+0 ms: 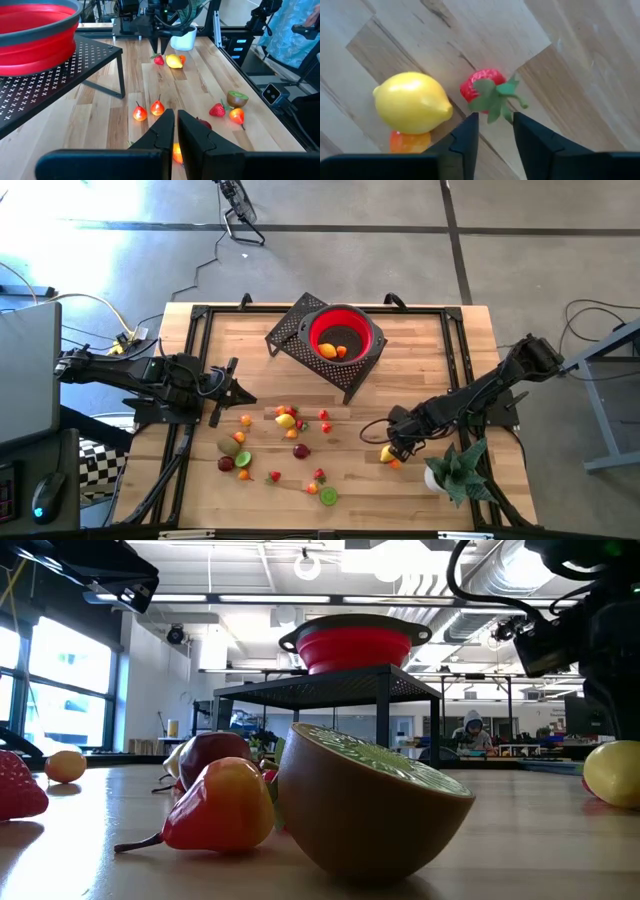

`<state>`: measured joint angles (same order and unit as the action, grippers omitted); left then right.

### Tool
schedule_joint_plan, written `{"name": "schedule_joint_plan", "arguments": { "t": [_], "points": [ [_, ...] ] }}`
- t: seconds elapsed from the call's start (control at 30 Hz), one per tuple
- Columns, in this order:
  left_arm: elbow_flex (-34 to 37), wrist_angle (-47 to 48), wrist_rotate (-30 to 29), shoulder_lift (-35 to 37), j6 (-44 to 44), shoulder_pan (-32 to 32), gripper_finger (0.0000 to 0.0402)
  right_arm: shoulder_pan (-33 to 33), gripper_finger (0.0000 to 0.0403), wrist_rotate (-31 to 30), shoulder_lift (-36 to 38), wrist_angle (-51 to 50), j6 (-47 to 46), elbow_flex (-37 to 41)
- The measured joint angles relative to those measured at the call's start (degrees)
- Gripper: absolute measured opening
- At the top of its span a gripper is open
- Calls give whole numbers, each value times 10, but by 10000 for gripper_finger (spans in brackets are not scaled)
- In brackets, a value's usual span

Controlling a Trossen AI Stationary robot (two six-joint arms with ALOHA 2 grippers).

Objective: Pick & Place Fruit
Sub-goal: Put the strawberry into the strainer bowl on the shelf

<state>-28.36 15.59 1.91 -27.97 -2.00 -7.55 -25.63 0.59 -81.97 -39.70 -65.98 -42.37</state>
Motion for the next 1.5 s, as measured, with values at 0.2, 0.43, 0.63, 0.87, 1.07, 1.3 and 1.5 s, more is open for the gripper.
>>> {"name": "schedule_joint_plan", "arguments": {
  "t": [0.2,0.43,0.63,0.87,1.07,1.3,1.5],
  "points": [
    [0,0,0,0,0,0,19,0,93,24,0,0,-3,0],
    [0,0,0,0,0,0,19,0,109,103,0,0,-3,0],
    [0,0,0,0,0,0,19,3,119,108,9,-7,-8,0],
    [0,0,0,0,0,0,19,27,119,44,75,-72,-34,0],
    [0,0,0,0,0,0,19,46,119,10,96,-58,-39,0],
    [0,0,0,0,0,0,19,52,119,13,40,-51,-36,0],
    [0,0,0,0,0,0,19,52,119,8,21,-29,-30,0]
  ]
}}
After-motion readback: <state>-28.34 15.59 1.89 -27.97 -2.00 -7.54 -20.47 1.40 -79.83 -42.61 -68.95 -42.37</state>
